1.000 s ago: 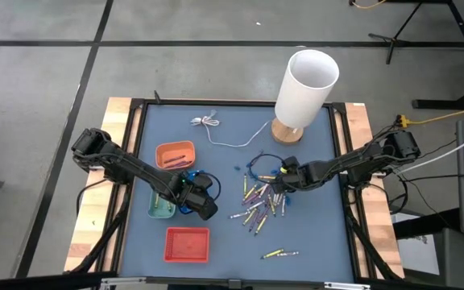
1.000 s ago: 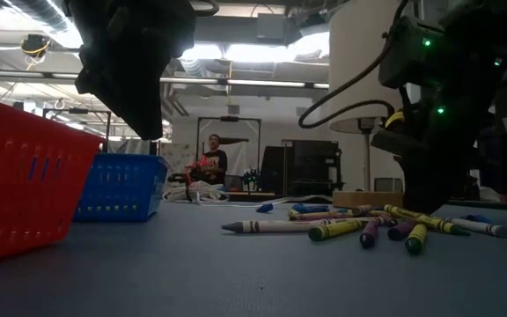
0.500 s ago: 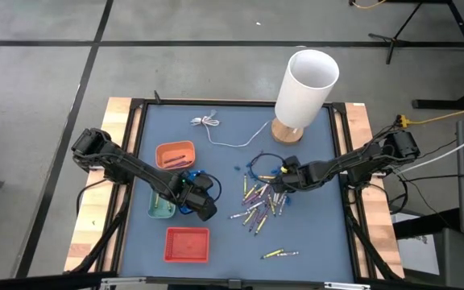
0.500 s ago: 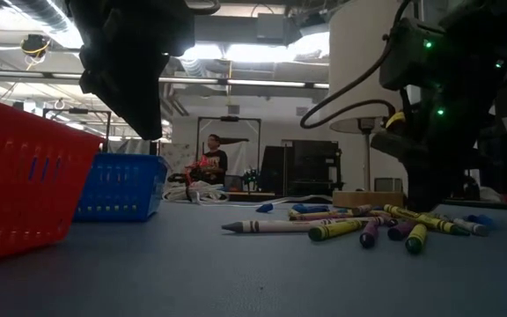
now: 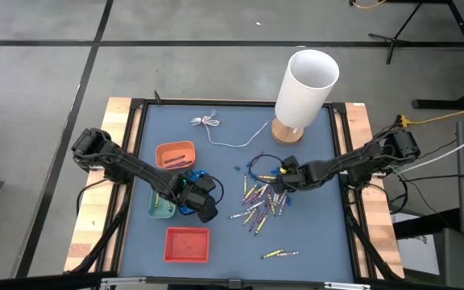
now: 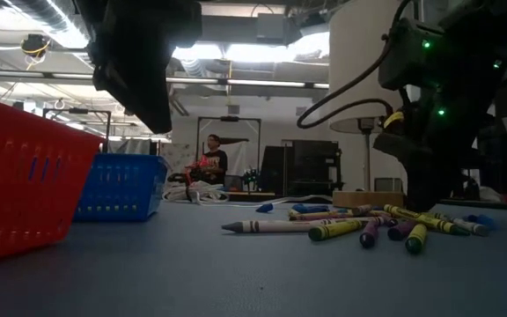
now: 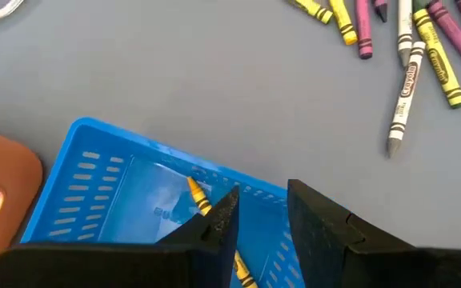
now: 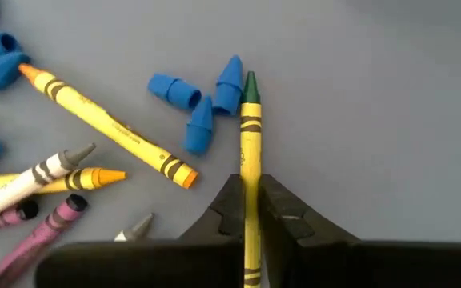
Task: Sort crayons
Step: Put the green crayon into the blue green bin
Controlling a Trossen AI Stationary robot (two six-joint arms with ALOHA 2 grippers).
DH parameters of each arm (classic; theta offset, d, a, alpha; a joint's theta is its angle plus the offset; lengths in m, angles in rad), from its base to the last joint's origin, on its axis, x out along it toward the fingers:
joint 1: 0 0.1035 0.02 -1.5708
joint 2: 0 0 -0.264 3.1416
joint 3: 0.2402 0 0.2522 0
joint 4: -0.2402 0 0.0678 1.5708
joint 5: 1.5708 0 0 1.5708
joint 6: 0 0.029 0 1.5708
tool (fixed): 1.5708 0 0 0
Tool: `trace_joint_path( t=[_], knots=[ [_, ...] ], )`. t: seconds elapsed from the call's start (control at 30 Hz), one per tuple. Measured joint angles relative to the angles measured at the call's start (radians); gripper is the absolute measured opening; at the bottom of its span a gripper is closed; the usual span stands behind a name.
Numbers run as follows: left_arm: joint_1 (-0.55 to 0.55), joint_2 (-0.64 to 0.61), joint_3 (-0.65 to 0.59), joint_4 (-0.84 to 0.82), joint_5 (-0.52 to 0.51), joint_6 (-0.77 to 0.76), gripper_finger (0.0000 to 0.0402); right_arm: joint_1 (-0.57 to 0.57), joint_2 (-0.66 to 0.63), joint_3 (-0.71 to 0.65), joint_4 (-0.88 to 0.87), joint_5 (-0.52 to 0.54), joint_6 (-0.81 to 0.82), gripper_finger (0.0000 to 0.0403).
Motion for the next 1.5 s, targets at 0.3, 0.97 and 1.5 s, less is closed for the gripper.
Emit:
trace_joint_path(
  t=[0.3, 0.97, 1.5],
  knots=[
    [0.024, 0.000, 0.000, 0.149, -0.001, 0.287, 0.0092, 0.000, -0.062, 0.072, -0.040, -0.052, -0.176, 0.0017],
    [0.081, 0.000, 0.000, 0.468, 0.000, 0.806, 0.0124, 0.001, -0.067, 0.203, 0.359, -0.185, -0.895, 0.0016],
    [0.098, 0.000, -0.001, 0.559, 0.001, 0.801, 0.0135, 0.001, -0.068, 0.203, 0.533, -0.196, -1.054, 0.0017]
  ],
)
